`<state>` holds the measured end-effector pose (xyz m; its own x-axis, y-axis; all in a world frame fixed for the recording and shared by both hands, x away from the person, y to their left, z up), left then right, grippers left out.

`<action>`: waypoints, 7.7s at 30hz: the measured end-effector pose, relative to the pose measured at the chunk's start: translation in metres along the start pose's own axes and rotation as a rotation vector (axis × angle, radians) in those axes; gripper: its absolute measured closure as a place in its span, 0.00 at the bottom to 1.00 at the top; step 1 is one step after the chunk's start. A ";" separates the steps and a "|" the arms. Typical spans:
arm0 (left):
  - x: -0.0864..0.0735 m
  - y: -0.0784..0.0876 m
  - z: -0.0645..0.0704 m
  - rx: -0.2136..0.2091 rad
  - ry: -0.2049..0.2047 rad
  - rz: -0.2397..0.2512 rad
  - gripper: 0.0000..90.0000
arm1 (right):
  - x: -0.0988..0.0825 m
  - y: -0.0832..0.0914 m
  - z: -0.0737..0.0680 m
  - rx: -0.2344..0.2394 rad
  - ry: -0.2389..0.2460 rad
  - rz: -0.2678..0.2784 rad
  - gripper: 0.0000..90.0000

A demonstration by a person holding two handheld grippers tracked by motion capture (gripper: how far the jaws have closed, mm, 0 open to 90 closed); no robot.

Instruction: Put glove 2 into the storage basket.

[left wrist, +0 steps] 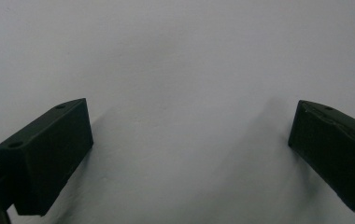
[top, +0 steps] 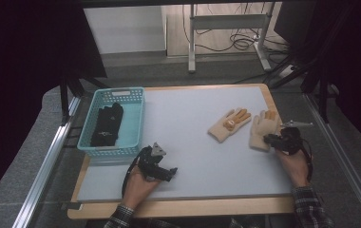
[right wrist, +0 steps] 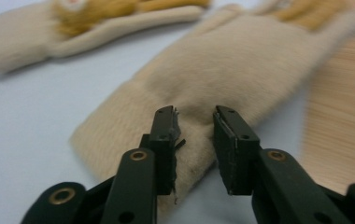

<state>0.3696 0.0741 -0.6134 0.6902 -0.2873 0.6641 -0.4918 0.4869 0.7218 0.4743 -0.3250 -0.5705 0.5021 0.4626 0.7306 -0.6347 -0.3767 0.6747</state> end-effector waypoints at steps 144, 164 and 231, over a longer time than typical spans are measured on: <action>0.000 0.000 0.000 0.002 -0.005 0.001 0.00 | 0.120 -0.037 -0.089 0.009 0.216 0.094 0.65; 0.000 0.000 -0.001 0.002 -0.005 0.003 0.00 | 0.129 0.001 -0.207 0.428 0.501 0.189 0.64; -0.016 0.019 -0.019 0.055 0.034 -0.013 0.00 | 0.047 -0.045 -0.248 0.451 0.474 0.019 0.95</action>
<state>0.3593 0.1040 -0.6139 0.7140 -0.2649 0.6481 -0.5104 0.4367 0.7408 0.3808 -0.0873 -0.5928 0.1146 0.7173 0.6872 -0.2800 -0.6404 0.7152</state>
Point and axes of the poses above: each handheld gripper's, and its own axes: y roughly backward along the jaws, x roughly out of its top, z roughly to its right, the point moved 9 cm from there along -y, roughly forward along the jaws, and after that the axes turned 13 degrees about y, right-handed, at the moved point
